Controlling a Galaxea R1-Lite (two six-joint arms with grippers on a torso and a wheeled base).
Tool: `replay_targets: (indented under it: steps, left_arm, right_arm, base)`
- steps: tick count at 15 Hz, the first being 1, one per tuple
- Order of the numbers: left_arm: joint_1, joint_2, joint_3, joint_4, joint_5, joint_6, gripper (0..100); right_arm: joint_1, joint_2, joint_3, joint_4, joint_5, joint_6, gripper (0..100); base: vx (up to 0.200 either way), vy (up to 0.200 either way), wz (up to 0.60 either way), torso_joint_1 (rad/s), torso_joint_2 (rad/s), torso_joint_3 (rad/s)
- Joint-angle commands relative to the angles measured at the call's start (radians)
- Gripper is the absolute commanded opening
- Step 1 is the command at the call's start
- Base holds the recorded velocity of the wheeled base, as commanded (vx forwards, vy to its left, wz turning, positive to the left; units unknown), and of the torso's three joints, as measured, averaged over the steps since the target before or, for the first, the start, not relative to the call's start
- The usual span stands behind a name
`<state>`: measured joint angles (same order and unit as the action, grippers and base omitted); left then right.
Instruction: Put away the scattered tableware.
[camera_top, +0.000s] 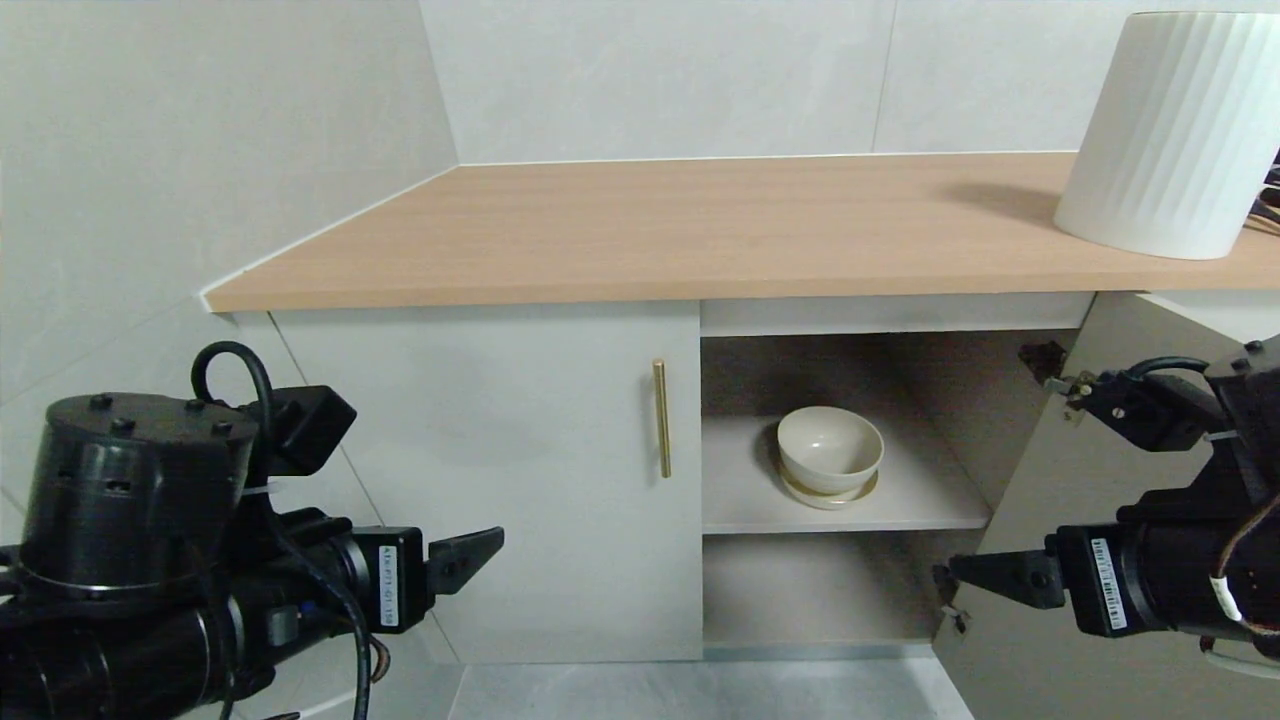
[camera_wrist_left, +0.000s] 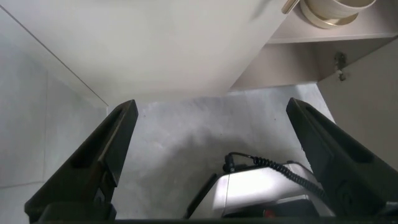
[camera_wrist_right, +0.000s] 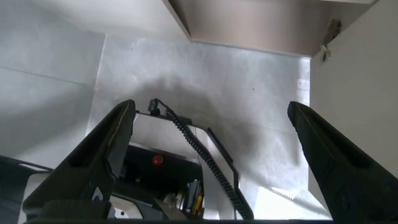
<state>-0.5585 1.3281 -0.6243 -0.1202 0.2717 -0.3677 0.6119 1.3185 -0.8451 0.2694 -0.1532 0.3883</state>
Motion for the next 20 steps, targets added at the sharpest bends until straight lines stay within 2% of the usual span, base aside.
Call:
replay_targets:
  steps: [1,4,20]
  left_arm:
    - [-0.008,0.020,-0.003,-0.003,0.001,0.000,100]
    - [-0.021,0.059,-0.011,-0.004,0.007,0.000,100]
    - [-0.043,0.082,-0.009,-0.004,0.007,-0.002,100]
  right_arm:
    - [0.005,-0.001,0.004,-0.001,-0.002,0.000,100]
    - [0.005,-0.001,0.008,-0.001,-0.002,-0.002,100]
    - [0.005,0.018,0.017,-0.001,-0.011,-0.005,100]
  base:
    - [0.000,0.000,0.00,0.000,0.00,0.000]
    - [0.000,0.000,0.00,0.000,0.00,0.000]
    - [-0.200,0.000,0.00,0.003,0.00,0.005]
